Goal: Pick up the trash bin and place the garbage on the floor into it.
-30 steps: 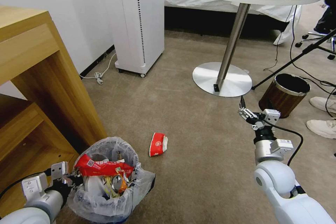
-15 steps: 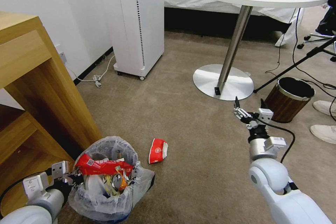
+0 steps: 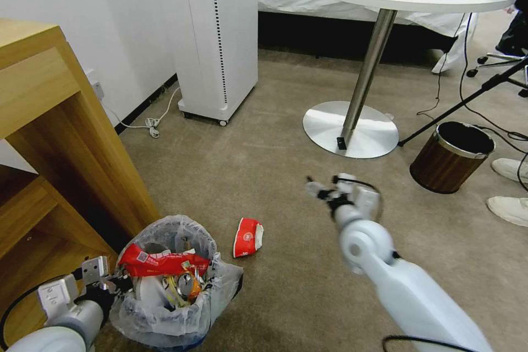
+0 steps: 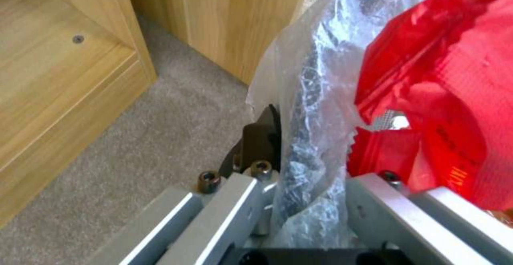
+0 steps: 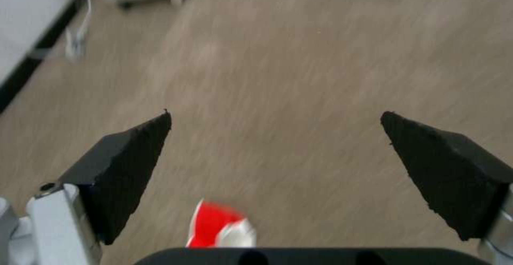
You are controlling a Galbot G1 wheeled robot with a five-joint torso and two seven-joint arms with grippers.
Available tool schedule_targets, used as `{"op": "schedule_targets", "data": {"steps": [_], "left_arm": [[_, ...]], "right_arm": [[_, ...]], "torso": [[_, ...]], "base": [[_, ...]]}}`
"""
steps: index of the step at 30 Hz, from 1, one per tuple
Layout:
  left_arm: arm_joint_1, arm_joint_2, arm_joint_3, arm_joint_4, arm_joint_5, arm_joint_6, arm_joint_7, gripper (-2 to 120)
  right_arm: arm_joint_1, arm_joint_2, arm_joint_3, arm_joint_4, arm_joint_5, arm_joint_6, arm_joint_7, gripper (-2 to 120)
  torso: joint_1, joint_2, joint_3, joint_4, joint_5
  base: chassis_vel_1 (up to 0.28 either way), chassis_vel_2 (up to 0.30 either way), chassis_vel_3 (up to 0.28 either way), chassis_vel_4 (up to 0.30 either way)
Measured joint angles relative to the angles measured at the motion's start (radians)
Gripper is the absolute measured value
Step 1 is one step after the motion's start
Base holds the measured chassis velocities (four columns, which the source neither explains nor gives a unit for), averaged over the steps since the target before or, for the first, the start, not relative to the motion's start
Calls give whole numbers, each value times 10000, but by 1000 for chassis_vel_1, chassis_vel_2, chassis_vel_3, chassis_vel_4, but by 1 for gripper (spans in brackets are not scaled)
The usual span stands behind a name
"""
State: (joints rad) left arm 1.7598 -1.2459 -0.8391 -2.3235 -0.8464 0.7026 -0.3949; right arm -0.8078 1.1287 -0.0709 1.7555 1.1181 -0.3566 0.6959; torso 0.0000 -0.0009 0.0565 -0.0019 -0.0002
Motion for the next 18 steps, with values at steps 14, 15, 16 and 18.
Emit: {"op": "schedule_targets", "data": {"steps": [14, 15, 16, 18], "left_arm": [[-342, -204, 157, 240, 192, -43, 9, 1], [-332, -223, 156, 241, 213, -56, 23, 1], [-332, -223, 156, 241, 213, -56, 23, 1], [-341, -271, 153, 246, 312, -97, 66, 1]], "right_arm": [[771, 1826, -1037, -2904, 744, -1434, 605, 100], [818, 1916, -1078, -3083, 679, -1426, 540, 100], [818, 1916, -1078, -3083, 679, -1426, 540, 100], [984, 2159, -1208, -3620, 563, -1404, 362, 100]], "torso": [[0, 0, 0, -1, 2], [0, 0, 1, -1, 0], [0, 0, 1, -1, 0], [0, 0, 0, -2, 0]], "base": [[0, 0, 0, 0], [0, 0, 0, 0], [0, 0, 0, 0], [0, 0, 0, 0]]}}
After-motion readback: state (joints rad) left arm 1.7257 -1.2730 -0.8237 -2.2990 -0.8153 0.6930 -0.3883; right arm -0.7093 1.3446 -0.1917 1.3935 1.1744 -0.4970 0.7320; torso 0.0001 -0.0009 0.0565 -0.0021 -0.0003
